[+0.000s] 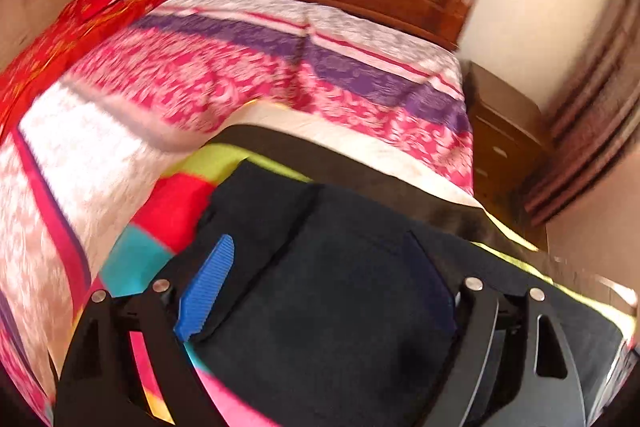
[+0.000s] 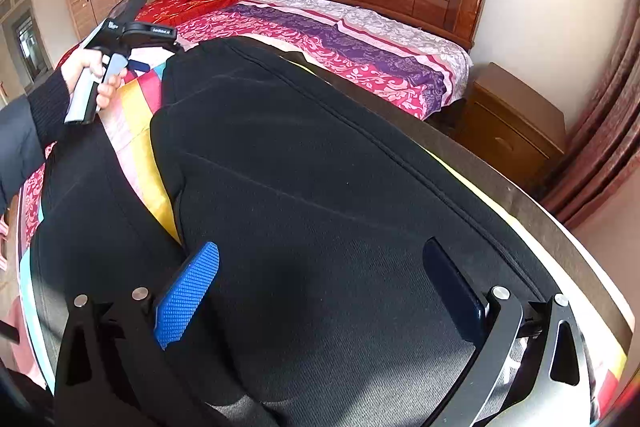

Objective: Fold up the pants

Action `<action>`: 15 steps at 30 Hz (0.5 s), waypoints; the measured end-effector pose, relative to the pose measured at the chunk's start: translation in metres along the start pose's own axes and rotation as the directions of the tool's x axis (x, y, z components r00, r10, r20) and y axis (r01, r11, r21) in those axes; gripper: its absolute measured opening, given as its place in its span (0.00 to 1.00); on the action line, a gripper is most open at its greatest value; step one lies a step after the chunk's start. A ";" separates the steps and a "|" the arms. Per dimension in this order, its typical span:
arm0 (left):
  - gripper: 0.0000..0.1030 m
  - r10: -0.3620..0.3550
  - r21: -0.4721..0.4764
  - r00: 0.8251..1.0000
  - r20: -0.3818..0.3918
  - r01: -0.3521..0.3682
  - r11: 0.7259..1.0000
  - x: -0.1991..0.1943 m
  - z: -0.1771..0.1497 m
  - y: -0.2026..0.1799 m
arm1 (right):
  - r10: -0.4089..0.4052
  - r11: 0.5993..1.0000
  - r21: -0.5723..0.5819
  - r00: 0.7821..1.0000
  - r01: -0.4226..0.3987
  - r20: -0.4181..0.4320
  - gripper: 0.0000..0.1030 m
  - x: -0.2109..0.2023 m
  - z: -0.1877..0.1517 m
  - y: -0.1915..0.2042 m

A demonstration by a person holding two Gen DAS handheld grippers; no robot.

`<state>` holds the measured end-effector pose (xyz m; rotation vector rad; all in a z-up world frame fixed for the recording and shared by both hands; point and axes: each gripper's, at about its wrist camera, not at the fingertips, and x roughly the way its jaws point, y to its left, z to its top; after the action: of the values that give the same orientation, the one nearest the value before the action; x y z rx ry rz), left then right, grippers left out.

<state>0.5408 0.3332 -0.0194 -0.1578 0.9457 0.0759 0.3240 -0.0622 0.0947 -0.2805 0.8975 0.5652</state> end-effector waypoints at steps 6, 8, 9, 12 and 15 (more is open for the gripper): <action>0.77 -0.161 0.322 0.968 -0.192 0.217 0.922 0.053 0.018 -0.048 | -0.069 0.998 0.005 0.998 0.069 0.008 0.96 0.005 0.004 -0.044; 0.75 -0.146 0.396 0.960 -0.238 0.233 0.888 0.067 0.014 -0.053 | -0.121 0.992 0.033 0.993 0.121 -0.009 0.96 0.003 -0.001 -0.072; 0.74 -0.135 0.435 0.957 -0.256 0.239 0.868 0.072 0.011 -0.056 | -0.147 0.988 0.054 0.989 0.148 -0.021 0.96 0.002 -0.004 -0.085; 0.33 -0.093 0.516 0.970 -0.225 0.200 0.833 0.077 0.002 -0.058 | -0.193 0.971 0.134 0.980 0.198 -0.047 0.96 -0.005 -0.017 -0.126; 0.00 0.052 0.591 0.991 -0.123 0.031 0.806 0.082 -0.009 -0.058 | -0.224 0.952 0.201 0.973 0.231 -0.055 0.96 -0.012 -0.031 -0.156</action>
<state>0.5899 0.2742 -0.0854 0.4322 1.0641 -0.2266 0.3874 -0.2081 0.0853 -0.2010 0.9324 0.2514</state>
